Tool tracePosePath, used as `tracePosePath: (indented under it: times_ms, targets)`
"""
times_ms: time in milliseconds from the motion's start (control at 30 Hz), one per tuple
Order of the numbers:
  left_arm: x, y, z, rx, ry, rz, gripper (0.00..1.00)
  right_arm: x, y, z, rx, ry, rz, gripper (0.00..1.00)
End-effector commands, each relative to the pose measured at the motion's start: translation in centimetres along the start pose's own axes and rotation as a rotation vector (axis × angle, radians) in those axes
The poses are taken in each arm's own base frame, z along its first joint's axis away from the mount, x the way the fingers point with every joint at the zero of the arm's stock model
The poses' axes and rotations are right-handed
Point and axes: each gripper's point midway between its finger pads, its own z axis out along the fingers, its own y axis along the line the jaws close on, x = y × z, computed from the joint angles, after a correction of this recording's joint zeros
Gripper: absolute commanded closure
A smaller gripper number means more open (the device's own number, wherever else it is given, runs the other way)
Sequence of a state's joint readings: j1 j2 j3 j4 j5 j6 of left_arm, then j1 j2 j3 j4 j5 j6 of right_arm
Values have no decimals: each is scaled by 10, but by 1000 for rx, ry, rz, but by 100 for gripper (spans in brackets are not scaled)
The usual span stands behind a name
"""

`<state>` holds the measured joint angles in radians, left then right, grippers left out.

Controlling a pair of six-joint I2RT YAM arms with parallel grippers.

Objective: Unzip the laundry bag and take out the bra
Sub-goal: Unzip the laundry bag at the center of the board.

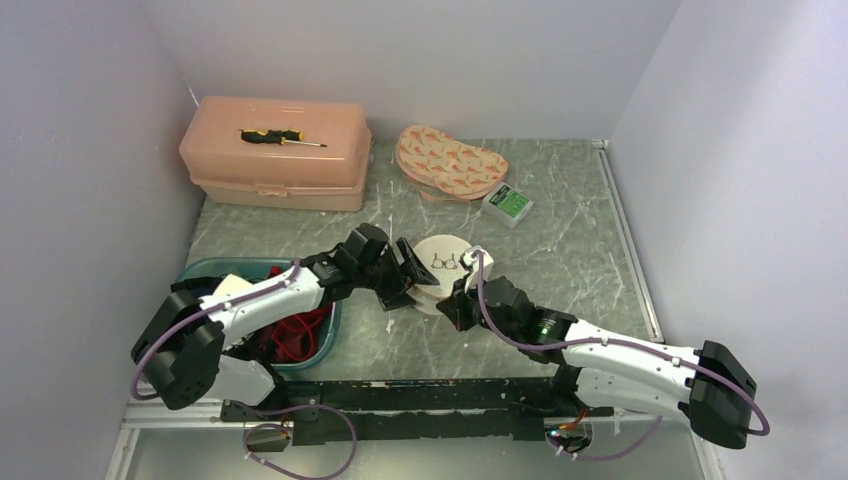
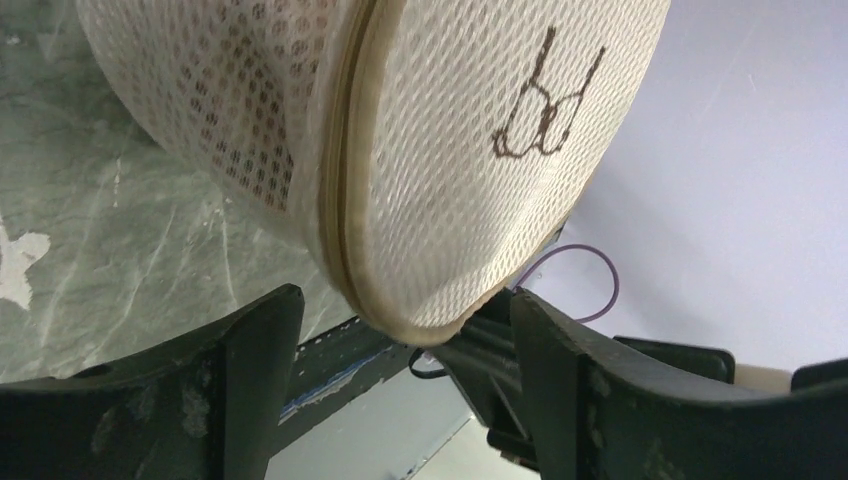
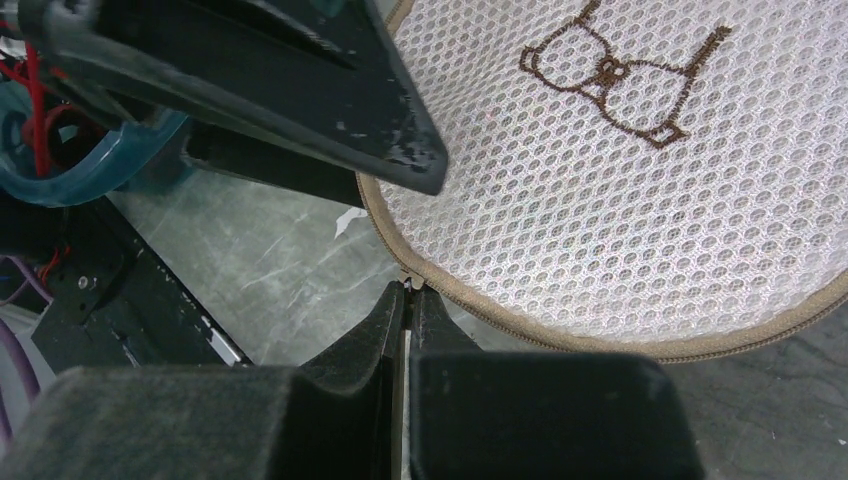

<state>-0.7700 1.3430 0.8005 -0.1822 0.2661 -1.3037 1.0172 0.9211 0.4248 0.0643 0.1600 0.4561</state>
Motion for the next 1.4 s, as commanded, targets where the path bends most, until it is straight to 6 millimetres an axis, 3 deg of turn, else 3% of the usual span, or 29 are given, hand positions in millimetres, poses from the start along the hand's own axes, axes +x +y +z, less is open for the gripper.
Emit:
tracePosePath:
  times_ms: [0,200,267,367,400,767,933,1100,1233,1367]
  targets:
    - [-13,-33,6,88,-49,-11,23,-27,19,-2,-64,-73,4,100]
    - [-17,-34,13,89,-58,-17,45,-22,13,-5,-45,-64,-9,100]
    - [-17,-34,13,94,-60,-18,59,-20,11,-5,-36,-64,-10,100]
    - [-17,-31,13,82,-61,-14,90,-17,4,-6,-7,-60,-9,100]
    - [-18,-30,13,73,-64,-12,96,-16,1,-6,9,-59,-8,100]
    - [-23,-26,2,115,-13,40,97,-3,-55,-21,284,-68,62,100]
    - [-25,-28,-6,163,11,84,97,-3,-67,-30,335,-96,105,100]
    - [-24,-47,-15,240,76,282,97,-26,-35,-38,135,-158,16,100]
    - [-21,-85,-32,328,167,485,97,-53,11,-55,-93,-195,-89,100]
    - [-18,-116,-37,424,266,624,95,-70,40,-67,-223,-200,-140,100]
